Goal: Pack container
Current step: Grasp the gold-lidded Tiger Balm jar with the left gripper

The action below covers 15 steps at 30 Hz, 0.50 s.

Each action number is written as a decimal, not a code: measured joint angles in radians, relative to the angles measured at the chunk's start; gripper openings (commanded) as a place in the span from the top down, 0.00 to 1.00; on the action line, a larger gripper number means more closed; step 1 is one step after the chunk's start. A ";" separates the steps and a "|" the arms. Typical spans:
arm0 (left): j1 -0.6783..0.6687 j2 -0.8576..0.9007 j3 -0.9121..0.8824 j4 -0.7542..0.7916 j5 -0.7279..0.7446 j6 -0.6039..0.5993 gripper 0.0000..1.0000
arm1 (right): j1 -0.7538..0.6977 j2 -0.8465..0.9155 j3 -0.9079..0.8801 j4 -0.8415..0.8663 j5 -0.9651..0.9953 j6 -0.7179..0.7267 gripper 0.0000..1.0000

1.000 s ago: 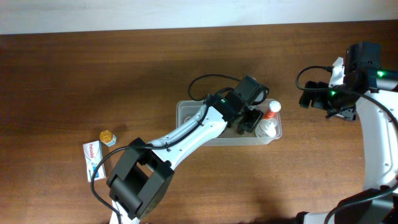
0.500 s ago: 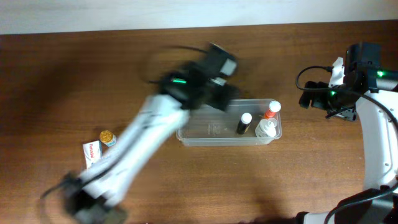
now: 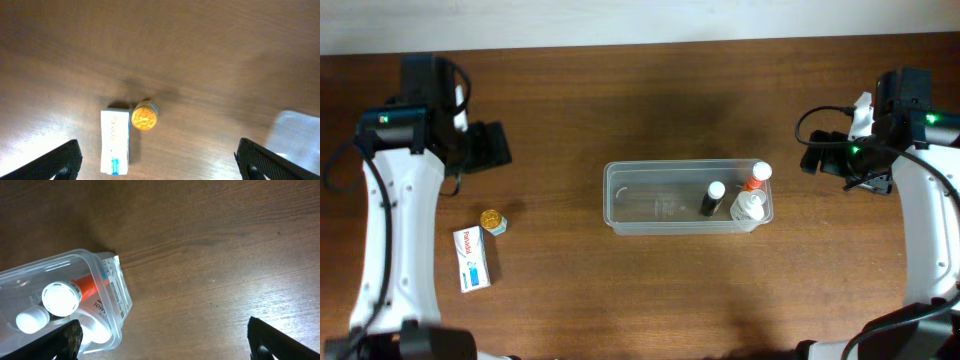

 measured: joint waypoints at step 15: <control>0.060 0.328 -0.203 0.142 0.033 0.002 0.01 | 0.000 0.000 0.000 -0.001 0.000 0.000 0.03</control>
